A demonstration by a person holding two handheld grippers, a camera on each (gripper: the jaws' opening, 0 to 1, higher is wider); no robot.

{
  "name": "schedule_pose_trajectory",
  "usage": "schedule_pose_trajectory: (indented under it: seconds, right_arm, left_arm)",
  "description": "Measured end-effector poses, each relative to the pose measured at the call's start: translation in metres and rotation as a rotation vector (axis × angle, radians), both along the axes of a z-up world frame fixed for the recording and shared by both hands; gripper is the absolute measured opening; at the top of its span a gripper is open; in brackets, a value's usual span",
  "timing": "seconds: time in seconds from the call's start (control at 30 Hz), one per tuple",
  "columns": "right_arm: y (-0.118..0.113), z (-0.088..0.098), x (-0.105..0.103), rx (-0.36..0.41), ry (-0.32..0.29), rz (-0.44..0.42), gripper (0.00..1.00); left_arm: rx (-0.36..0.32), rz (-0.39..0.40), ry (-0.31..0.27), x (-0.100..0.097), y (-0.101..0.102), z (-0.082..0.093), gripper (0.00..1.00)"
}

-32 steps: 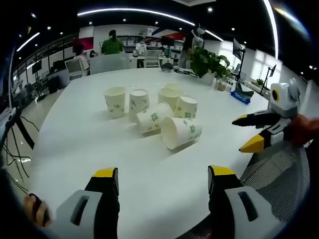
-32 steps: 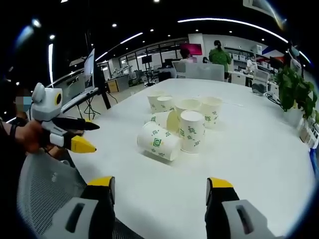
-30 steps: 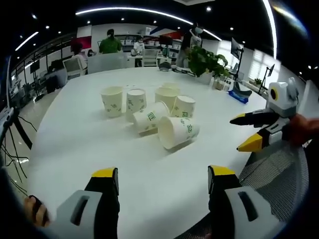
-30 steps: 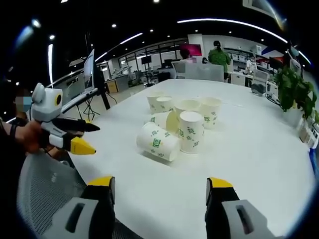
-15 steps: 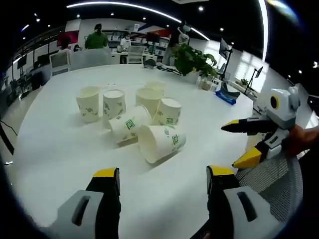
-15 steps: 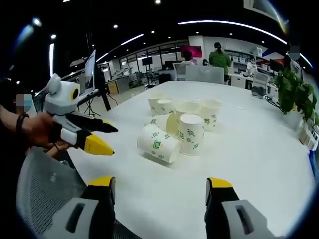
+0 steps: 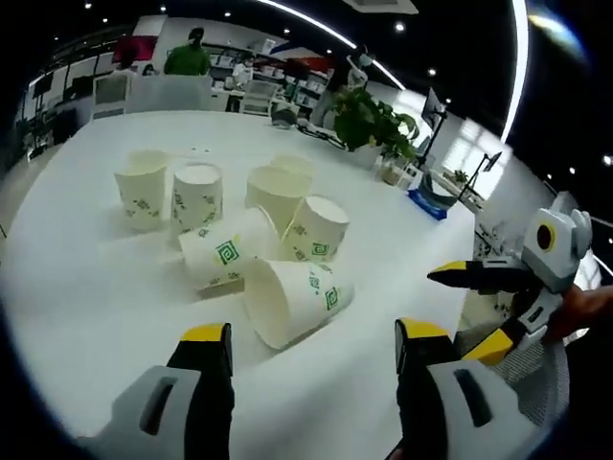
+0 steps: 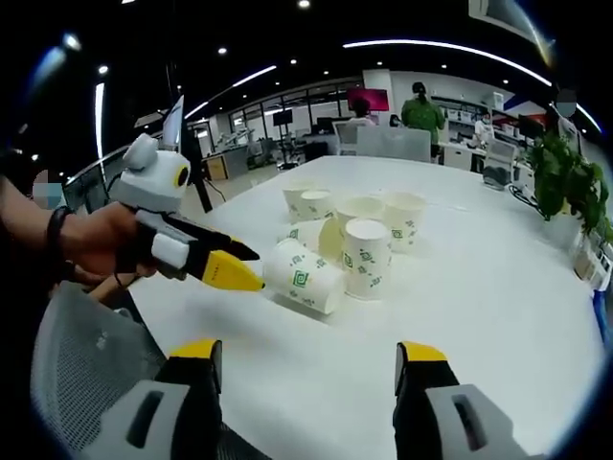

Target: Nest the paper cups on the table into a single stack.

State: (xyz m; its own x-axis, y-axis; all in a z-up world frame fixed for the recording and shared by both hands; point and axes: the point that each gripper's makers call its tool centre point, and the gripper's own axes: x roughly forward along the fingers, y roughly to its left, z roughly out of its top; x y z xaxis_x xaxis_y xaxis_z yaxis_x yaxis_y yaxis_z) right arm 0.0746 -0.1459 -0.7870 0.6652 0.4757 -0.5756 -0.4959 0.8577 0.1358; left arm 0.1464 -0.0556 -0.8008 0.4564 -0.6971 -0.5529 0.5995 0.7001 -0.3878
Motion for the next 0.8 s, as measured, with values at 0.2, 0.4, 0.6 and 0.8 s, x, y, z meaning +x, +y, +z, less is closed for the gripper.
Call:
schedule_pose_trajectory:
  seconds: [0.2, 0.4, 0.6, 0.8]
  right_arm:
    - [0.001, 0.0, -0.001, -0.006, 0.004, 0.003, 0.74]
    - [0.0, -0.002, -0.001, -0.006, 0.01, 0.0, 0.74]
    - [0.001, -0.004, -0.001, -0.008, 0.016, 0.004, 0.74]
    - [0.001, -0.004, -0.002, -0.009, 0.02, 0.002, 0.73]
  left_arm:
    - [-0.026, -0.008, 0.028, -0.001, -0.011, 0.001, 0.62]
    - [-0.05, -0.005, 0.049, 0.007, -0.025, -0.003, 0.58]
    - [-0.076, -0.011, 0.062, 0.011, -0.038, -0.005, 0.51]
    - [-0.09, -0.015, 0.072, 0.006, -0.05, -0.009, 0.4]
